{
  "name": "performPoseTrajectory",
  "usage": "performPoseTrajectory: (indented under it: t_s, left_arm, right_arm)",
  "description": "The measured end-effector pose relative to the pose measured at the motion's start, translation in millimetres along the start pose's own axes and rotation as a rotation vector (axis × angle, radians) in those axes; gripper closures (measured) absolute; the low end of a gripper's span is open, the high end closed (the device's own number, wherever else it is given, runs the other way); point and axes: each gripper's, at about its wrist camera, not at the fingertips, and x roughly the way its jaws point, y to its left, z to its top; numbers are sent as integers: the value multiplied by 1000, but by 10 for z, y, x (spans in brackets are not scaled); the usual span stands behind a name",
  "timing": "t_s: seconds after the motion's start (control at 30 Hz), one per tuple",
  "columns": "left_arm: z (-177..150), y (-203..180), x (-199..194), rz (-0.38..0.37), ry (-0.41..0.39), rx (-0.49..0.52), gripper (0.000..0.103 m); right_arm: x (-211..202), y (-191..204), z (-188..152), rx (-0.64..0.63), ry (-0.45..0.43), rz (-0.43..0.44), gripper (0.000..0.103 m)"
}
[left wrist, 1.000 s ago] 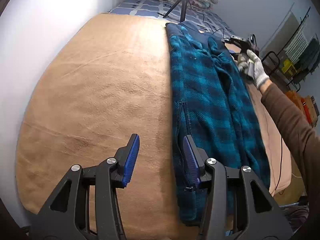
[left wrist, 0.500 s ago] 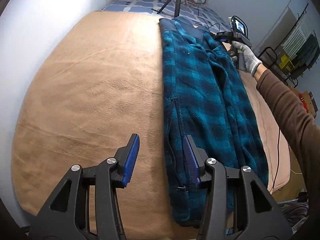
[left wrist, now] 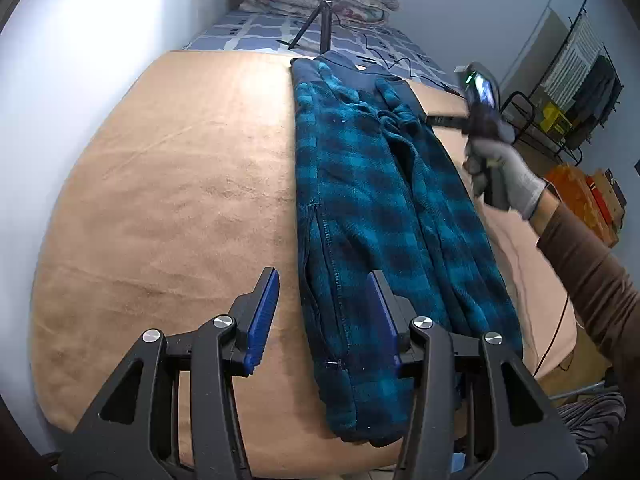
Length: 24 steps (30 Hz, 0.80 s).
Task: Fold large clothes
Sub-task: 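Open both tools and withdraw them from the folded shirt, then grasp the shirt strip's hem end with the left tool while the right tool grasps beside it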
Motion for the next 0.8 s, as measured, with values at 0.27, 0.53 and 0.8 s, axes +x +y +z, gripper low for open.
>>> performPoseTrajectory:
  t_s: [0.27,0.53,0.8]
  left_arm:
    - [-5,4,-113,14,-41,10,57]
    - [-114,-58,-174,-41,-41,36,57]
    - [-267,7,-136,-84,-9,14,57]
  right_arm:
    - [-203,-103,-193,103,5,-96,77]
    - [-1188,694,-1099,54,29,175,78]
    - [-976,1338,-1807,-4,113,137,79]
